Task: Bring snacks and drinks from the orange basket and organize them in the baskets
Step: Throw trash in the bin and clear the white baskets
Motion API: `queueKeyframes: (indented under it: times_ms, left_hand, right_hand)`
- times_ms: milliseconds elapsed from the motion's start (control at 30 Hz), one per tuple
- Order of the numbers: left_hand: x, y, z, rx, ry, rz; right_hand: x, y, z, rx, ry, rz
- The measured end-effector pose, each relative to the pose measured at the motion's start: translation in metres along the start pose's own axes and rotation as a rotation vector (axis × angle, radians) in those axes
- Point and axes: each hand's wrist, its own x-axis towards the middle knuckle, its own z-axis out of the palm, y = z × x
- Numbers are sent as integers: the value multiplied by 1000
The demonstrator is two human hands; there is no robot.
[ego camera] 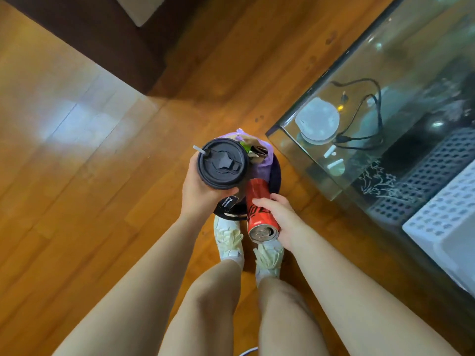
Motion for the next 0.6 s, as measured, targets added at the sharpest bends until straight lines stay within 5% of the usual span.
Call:
queueKeyframes:
  times_ms: [333, 600]
  left_hand:
    - [0, -10, 2, -7, -74, -9]
    - [-32, -8, -7, -49, -58, -475]
  right_hand:
    - [9, 2, 2, -95, 18, -113]
    - [-37, 1, -17, -150, 36, -73]
